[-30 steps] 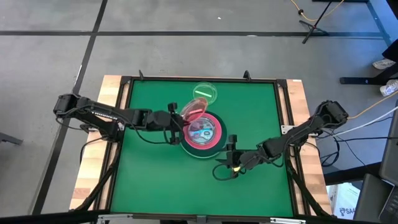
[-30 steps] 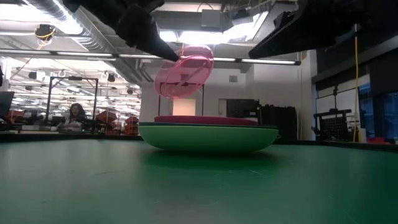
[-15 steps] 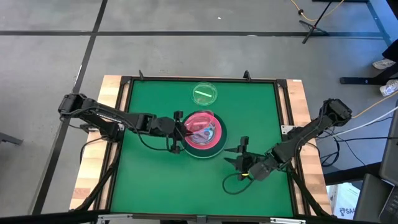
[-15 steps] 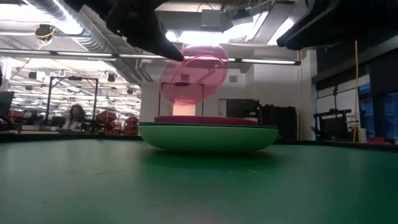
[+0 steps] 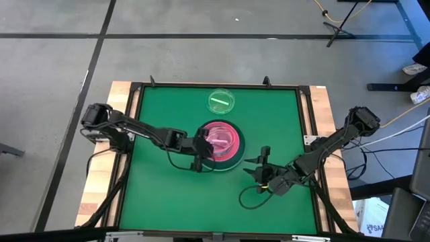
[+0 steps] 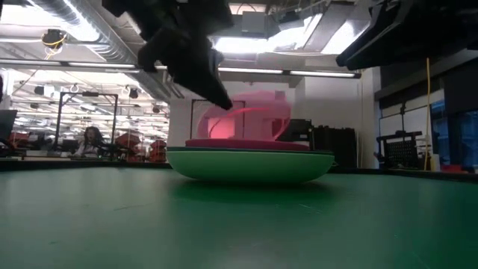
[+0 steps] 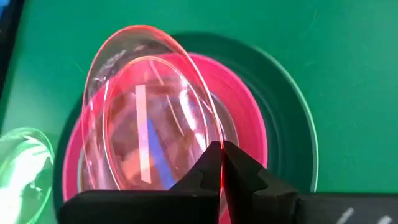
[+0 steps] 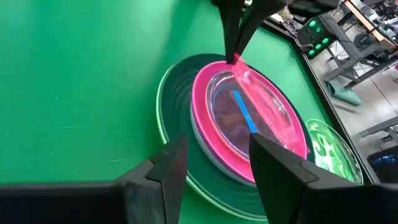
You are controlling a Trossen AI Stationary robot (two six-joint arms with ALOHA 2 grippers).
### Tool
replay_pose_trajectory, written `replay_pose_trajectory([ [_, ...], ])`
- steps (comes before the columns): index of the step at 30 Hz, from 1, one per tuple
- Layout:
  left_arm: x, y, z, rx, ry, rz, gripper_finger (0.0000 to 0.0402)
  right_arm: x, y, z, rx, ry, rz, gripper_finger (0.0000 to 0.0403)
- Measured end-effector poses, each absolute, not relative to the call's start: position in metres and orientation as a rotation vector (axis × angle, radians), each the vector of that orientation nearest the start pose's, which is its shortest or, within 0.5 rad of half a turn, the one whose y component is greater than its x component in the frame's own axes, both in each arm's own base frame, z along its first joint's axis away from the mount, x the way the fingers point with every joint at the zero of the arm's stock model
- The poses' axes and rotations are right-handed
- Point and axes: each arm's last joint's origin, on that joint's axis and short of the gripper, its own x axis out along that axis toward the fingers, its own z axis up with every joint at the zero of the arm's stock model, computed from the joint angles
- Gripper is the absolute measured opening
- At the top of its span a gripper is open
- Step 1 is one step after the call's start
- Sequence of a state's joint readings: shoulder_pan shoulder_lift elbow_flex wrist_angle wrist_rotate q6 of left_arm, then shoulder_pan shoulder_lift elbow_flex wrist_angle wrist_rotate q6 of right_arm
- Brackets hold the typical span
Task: Stack plastic plates
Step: Stack the pink transparent plate on the blue transparent plate, then stack the green transparent plate on the pink transparent plate
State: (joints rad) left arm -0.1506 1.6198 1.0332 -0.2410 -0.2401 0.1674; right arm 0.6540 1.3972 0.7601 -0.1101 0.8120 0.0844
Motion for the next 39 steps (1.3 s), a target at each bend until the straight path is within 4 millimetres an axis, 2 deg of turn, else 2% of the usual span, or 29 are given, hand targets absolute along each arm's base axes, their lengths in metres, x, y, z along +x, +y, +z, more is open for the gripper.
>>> replay_pose_trajectory([
  [5, 0.336, -0.043, 0.196, 0.308, 0.873, 0.023, 0.0000, 0.228, 0.148, 0.207, -0.417, 0.546, -0.174, 0.0166],
  [11, 0.337, -0.044, 0.195, 0.301, 0.869, 0.027, 0.0004, 0.228, 0.148, 0.207, -0.416, 0.545, -0.174, 0.0166],
  [19, 0.337, -0.042, 0.196, 0.248, 0.866, 0.065, 0.0072, 0.228, 0.149, 0.207, -0.414, 0.545, -0.173, 0.0166],
  [22, 0.334, -0.044, 0.200, 0.229, 0.863, 0.062, 0.0092, 0.228, 0.149, 0.207, -0.399, 0.543, -0.178, 0.0166],
  [26, 0.328, -0.047, 0.222, 0.274, 0.846, 0.028, 0.0099, 0.230, 0.146, 0.207, -0.370, 0.539, -0.202, 0.0166],
  [33, 0.312, -0.049, 0.248, 0.282, 0.768, 0.014, 0.0100, 0.242, 0.122, 0.204, -0.358, 0.589, -0.276, 0.0166],
  [39, 0.296, -0.036, 0.233, 0.285, 0.744, 0.045, 0.0100, 0.256, 0.082, 0.202, -0.365, 0.658, -0.379, 0.0166],
])
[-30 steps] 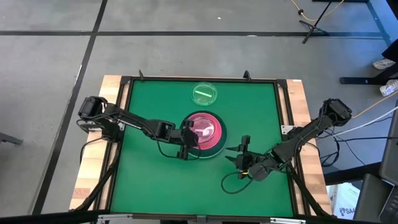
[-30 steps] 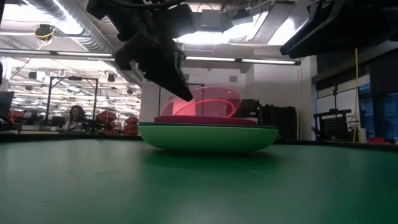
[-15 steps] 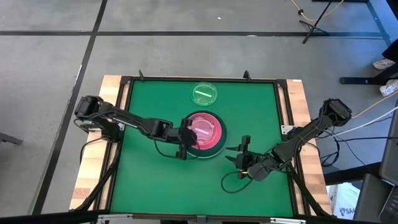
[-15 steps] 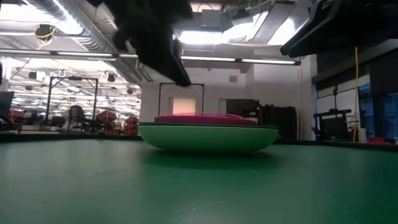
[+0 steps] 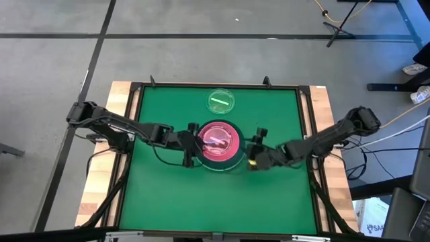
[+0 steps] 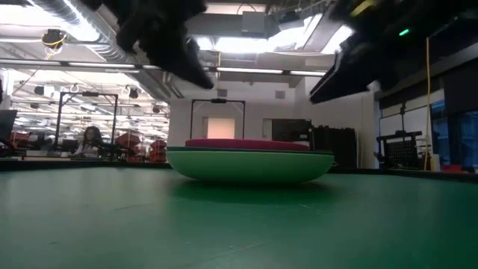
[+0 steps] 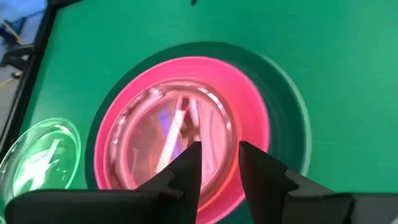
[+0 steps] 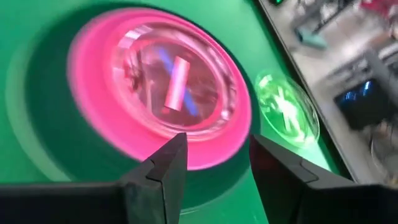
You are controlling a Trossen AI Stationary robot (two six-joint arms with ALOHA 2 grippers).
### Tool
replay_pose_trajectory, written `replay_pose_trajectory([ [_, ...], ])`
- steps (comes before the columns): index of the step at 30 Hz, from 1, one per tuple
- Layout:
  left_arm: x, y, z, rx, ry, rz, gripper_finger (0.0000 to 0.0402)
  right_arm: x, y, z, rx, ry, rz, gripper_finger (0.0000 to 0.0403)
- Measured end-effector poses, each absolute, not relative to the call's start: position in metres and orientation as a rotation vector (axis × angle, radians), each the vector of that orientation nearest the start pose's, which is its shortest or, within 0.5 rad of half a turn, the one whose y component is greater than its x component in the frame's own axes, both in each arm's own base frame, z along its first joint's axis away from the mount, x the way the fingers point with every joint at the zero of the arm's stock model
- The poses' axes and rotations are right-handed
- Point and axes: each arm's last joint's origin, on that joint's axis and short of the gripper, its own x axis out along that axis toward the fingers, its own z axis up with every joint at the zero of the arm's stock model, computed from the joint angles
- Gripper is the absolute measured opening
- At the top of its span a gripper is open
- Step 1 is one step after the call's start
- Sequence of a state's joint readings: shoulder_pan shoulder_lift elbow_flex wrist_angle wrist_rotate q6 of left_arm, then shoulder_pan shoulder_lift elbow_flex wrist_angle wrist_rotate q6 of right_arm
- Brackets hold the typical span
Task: Stack plastic plates
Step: Stack the green transparent plate on the pink transparent plate
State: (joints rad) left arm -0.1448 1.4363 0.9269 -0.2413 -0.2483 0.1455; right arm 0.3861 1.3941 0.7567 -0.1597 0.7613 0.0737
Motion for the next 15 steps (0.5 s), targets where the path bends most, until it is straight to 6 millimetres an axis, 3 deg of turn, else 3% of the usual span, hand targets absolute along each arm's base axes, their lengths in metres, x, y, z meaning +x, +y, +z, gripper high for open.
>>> replay_pose_trajectory([
  [7, 0.264, -0.006, 0.211, 0.209, 0.748, 0.148, 0.0100, 0.272, 0.013, 0.200, -0.210, 0.754, -0.395, 0.0166],
  [15, 0.252, 0.006, 0.226, 0.113, 0.671, 0.223, 0.0100, 0.271, -0.067, 0.204, -0.014, 0.714, -0.448, 0.0166],
])
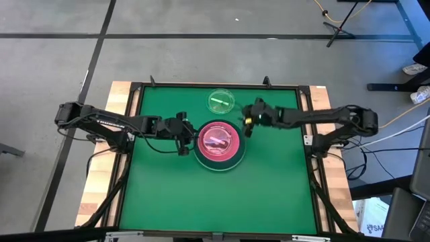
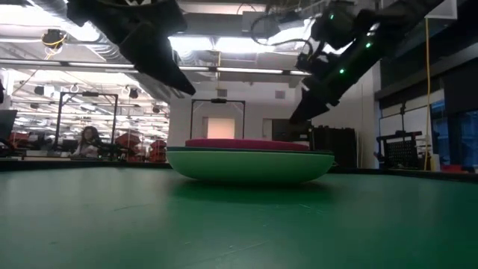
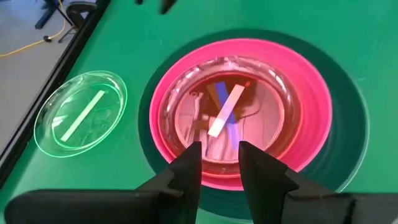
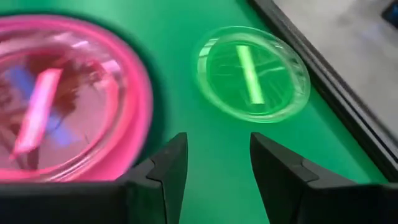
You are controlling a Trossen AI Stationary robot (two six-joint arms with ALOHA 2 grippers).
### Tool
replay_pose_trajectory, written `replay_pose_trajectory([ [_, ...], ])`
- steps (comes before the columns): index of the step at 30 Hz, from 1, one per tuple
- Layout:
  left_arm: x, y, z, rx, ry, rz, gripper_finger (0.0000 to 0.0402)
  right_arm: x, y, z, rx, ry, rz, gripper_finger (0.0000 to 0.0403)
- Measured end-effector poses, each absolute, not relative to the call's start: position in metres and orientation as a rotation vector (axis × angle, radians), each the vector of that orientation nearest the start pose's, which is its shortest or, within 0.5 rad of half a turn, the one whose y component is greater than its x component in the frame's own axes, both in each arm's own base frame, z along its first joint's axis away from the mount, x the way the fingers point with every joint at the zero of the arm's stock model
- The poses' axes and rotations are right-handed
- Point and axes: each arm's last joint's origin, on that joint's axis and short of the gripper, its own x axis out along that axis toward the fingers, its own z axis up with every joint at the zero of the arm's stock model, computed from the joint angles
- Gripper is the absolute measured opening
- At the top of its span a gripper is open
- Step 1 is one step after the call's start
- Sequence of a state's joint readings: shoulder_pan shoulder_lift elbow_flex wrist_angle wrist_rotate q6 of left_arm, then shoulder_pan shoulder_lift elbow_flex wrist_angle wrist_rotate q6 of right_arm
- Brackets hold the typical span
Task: Stack plastic plates
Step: Stack the green transparent plate on the pink transparent plate
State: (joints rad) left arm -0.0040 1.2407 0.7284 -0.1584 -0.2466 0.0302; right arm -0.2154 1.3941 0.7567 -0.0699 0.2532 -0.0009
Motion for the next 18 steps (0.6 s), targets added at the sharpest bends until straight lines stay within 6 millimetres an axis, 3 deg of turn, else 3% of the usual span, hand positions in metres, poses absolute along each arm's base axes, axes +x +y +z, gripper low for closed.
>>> replay_pose_trajectory([
  [6, 0.255, 0.006, 0.226, 0.108, 0.656, 0.224, 0.0100, 0.259, -0.123, 0.198, 0.183, 0.661, -0.560, 0.0166],
  [12, 0.256, 0.006, 0.226, 0.109, 0.643, 0.231, 0.0100, 0.249, -0.167, 0.172, 0.376, 0.656, -0.696, 0.0166],
  [18, 0.256, 0.007, 0.227, 0.119, 0.638, 0.264, 0.0100, 0.257, -0.204, 0.155, 0.542, 0.635, -0.622, 0.0166],
])
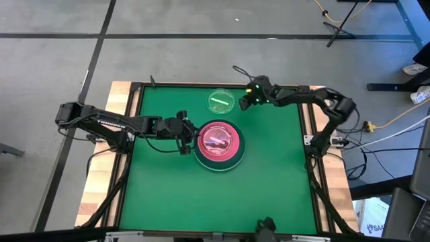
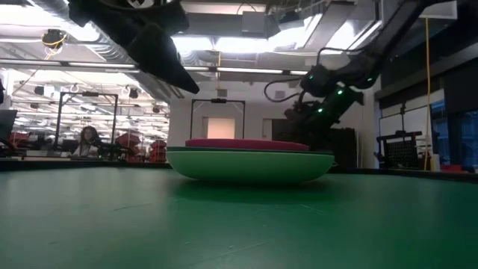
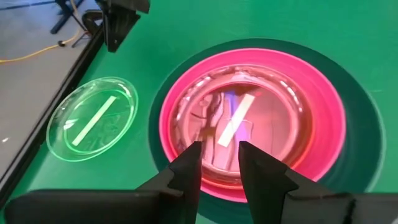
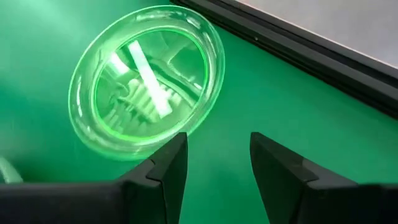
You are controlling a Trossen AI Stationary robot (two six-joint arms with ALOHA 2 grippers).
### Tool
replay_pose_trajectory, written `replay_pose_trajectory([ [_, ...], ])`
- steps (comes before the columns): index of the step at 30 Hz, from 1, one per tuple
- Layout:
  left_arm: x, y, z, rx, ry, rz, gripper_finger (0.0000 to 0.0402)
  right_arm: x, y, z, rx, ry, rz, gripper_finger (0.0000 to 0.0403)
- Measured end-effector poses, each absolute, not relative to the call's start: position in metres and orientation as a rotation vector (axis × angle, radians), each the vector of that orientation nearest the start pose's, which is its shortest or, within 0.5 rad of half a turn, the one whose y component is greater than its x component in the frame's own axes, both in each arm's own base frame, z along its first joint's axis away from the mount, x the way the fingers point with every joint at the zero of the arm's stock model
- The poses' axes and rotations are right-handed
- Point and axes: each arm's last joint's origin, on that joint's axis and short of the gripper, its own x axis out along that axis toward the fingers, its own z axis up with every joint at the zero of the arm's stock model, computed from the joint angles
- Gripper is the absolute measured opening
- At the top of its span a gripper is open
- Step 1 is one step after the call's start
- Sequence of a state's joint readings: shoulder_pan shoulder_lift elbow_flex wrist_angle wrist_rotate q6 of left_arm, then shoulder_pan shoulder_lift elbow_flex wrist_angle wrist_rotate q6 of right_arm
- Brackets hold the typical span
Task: Stack plastic plates
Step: Stack the green transparent plate on the pink transparent plate
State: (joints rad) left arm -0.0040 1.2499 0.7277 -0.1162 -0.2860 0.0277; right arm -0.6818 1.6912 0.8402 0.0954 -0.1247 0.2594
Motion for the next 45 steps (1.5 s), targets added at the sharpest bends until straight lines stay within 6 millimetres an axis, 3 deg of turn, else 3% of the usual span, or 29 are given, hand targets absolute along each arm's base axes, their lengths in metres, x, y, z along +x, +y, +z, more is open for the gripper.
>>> replay_pose_trajectory([
  [12, 0.256, 0.008, 0.227, 0.126, 0.639, 0.282, 0.0100, 0.311, -0.253, 0.145, 0.628, 0.807, -0.598, 0.0166],
  [18, 0.256, 0.007, 0.227, 0.125, 0.639, 0.274, 0.0100, 0.322, -0.263, 0.134, 0.655, 0.887, -0.620, 0.0166],
  [24, 0.256, 0.007, 0.227, 0.124, 0.639, 0.271, 0.0100, 0.325, -0.264, 0.136, 0.654, 0.878, -0.602, 0.0163],
  [28, 0.256, 0.007, 0.227, 0.126, 0.640, 0.274, 0.0100, 0.325, -0.264, 0.136, 0.653, 0.874, -0.562, 0.0125],
  [35, 0.256, 0.007, 0.227, 0.126, 0.639, 0.275, 0.0100, 0.325, -0.264, 0.136, 0.638, 0.879, -0.581, 0.0013],
  [45, 0.256, 0.007, 0.227, 0.126, 0.639, 0.275, 0.0100, 0.324, -0.264, 0.141, 0.597, 0.887, -0.592, 0.0003],
])
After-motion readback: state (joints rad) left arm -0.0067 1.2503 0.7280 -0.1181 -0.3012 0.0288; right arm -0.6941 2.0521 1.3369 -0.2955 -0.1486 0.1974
